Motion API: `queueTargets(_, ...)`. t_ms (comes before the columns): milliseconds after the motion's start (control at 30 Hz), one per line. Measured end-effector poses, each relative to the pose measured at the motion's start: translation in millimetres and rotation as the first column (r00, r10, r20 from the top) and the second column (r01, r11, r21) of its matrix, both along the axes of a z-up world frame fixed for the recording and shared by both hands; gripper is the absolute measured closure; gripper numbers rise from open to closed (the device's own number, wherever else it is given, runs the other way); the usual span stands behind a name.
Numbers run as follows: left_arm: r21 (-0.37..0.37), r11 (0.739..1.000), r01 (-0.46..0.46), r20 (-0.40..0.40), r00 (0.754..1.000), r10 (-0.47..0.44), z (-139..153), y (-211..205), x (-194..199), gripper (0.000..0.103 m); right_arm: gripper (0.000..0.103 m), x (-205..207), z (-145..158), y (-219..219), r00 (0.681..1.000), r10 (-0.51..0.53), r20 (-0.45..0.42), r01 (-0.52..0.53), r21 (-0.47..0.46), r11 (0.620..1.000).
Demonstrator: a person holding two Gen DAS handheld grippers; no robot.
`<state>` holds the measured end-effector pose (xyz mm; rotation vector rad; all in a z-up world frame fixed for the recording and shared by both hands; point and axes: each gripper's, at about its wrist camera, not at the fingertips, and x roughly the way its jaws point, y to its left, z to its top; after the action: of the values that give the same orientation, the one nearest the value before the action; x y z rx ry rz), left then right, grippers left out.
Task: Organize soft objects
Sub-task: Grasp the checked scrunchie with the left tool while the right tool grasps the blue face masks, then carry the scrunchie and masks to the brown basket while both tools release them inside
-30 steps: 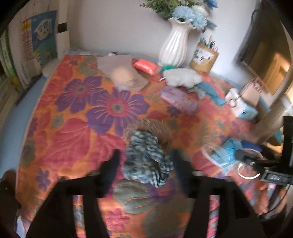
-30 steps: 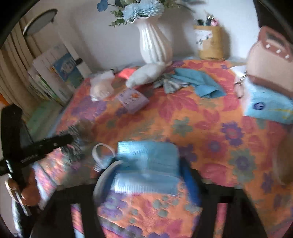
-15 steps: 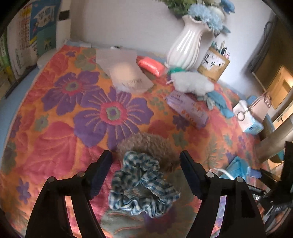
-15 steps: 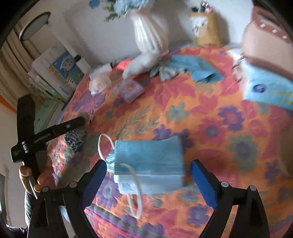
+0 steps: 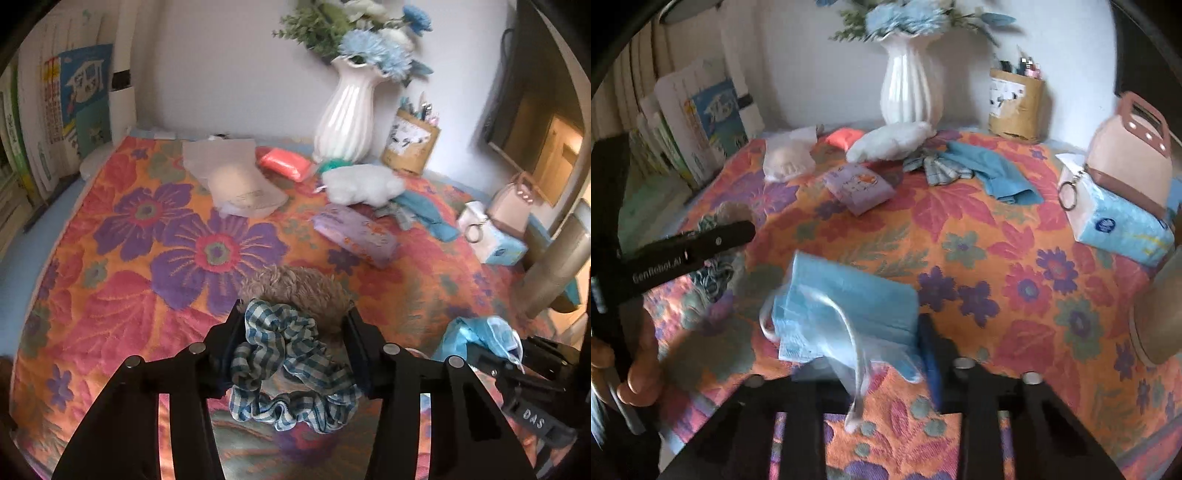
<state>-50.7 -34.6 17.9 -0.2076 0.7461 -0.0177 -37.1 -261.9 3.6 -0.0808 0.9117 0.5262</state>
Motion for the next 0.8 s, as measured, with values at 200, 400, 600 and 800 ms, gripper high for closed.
queueTargets(200,-0.018,0.996,0.089,0.054,0.995,-0.088,20,-31,-13,0.057,0.081,-14,28,-30,0.995,-0.072,0.063,0.07,0.03,0.997)
queueTargets(400,-0.039,0.982,0.185,0.114,0.977,-0.18,45,-76,-23,0.057,0.081,-32,56,-82,0.985,-0.143,0.094,0.137,0.069,0.988)
queueTargets(600,-0.018,0.958,0.285,0.139,0.95,-0.28,62,-129,-31,0.057,0.081,-49,74,-143,0.967,-0.231,0.111,0.224,0.073,0.972)
queueTargets(800,-0.014,0.916,0.4,0.134,0.909,-0.395,74,-189,-41,0.056,0.081,-56,79,-211,0.936,-0.341,0.09,0.334,0.086,0.939)
